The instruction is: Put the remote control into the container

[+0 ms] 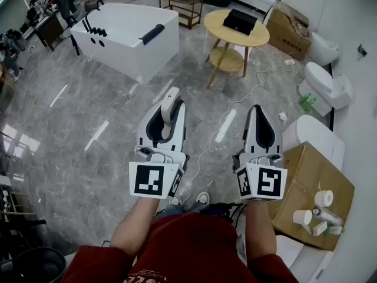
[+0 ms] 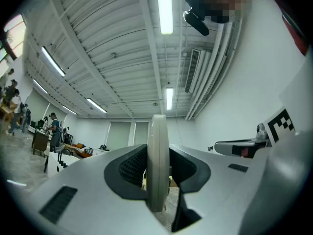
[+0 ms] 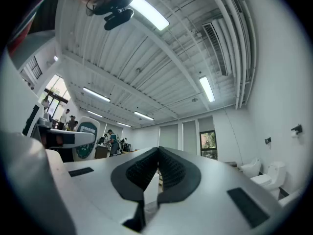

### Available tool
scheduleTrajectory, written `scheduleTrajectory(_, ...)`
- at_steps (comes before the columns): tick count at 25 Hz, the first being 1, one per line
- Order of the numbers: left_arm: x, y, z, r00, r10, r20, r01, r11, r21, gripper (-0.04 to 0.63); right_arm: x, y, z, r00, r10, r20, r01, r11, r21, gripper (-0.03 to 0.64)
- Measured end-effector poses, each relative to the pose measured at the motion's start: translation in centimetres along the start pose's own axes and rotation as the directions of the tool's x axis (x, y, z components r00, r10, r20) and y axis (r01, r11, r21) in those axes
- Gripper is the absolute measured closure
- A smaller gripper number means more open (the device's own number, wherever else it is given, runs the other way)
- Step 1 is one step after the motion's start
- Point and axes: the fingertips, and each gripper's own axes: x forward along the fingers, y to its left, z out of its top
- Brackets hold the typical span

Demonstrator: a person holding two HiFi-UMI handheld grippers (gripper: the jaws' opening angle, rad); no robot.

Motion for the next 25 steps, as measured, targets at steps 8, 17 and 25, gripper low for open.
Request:
scheduleTrajectory(8, -0.7, -2.6, -0.4, 0.999, 0.001, -0.047, -0.001, 1.000, 0.003, 0.472, -1.9, -1.6, 0.1, 1.000, 0.005, -0.023, -0.005, 1.000, 0.011, 0.594)
scheduleTrajectory(17, 1.9, -4.9, -1.4, 0.998, 0.002, -0.059, -0.001, 1.000, 0.018, 0.472, -1.0, -5.0, -1.0, 1.000, 0.001, -0.022, 0.000, 0.999, 0.042, 0.594)
scheduleTrajectory(25, 5.2, -7.2, -2.8, 0.997, 0.002, -0.076, 0.000, 1.000, 0.024, 0.472, 0.5, -8.4, -2.2, 1.000, 0.009, -0.028, -0.008, 0.999, 0.045, 0.594)
